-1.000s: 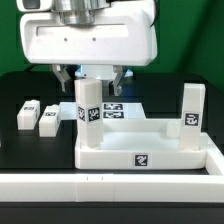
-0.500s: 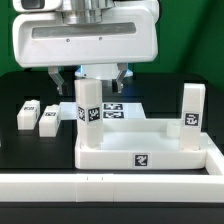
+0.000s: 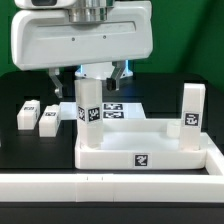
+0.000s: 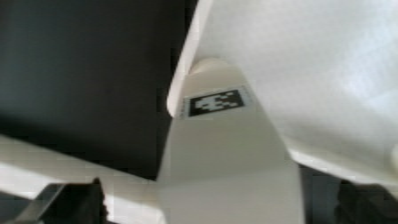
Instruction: Assemble desk
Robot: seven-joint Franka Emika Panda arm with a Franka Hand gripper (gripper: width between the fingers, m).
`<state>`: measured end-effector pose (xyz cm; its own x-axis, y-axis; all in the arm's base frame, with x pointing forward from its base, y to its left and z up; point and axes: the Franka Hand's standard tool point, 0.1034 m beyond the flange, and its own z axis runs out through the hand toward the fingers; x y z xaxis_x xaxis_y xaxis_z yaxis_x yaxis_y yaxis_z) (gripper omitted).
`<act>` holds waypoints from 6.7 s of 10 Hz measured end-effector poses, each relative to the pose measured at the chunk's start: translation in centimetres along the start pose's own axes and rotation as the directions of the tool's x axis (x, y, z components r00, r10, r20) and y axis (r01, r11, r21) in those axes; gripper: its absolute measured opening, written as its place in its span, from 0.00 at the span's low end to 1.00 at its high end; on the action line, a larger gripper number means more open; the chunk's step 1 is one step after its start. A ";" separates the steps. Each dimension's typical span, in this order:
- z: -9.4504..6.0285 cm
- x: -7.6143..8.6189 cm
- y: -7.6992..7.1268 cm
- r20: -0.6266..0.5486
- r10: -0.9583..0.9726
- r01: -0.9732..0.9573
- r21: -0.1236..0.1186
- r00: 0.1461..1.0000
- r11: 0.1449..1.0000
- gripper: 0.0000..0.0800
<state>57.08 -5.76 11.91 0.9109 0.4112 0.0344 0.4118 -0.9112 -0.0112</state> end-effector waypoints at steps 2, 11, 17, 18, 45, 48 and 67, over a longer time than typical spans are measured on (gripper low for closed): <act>0.0 -0.1 0.2 0.000 -0.093 0.093 0.000 0.996 0.996 0.66; 0.0 -0.1 0.2 -0.001 0.163 -0.163 0.002 0.987 0.987 0.36; 0.3 -0.6 -0.1 0.022 0.773 -0.773 0.043 0.634 0.633 0.36; 0.3 -0.6 -0.1 0.026 0.821 -0.821 0.041 0.570 0.569 0.36; 0.6 -0.2 -0.7 -0.005 -0.128 0.128 -0.001 0.992 0.992 0.66; 0.6 -0.2 -0.6 -0.005 -0.119 0.119 -0.001 0.993 0.993 0.36; 0.8 -0.5 -0.3 0.006 0.985 -0.984 0.041 0.174 0.174 0.36</act>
Offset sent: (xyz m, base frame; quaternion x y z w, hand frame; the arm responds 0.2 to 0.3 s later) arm 0.0000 0.0000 0.0000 0.0000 0.0000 0.0000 1.0000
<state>56.55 -5.63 11.06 0.5641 -0.8256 -0.0108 -0.8237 -0.5618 -0.0772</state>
